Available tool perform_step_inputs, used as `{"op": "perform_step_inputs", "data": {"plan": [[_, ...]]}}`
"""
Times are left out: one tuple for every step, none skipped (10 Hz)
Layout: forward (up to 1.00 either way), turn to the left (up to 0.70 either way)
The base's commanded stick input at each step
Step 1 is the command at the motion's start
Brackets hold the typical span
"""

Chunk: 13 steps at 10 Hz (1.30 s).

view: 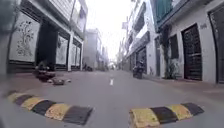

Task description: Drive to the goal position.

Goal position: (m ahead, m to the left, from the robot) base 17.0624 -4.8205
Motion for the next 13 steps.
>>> {"op": "perform_step_inputs", "data": {"plan": [[1.0,0.0],[1.0,0.0],[1.0,0.0],[1.0,0.0],[1.0,0.0],[1.0,0.0],[1.0,0.0],[1.0,0.0],[1.0,0.0],[1.0,0.0],[1.0,0.0],[1.0,0.0],[1.0,0.0]]}}
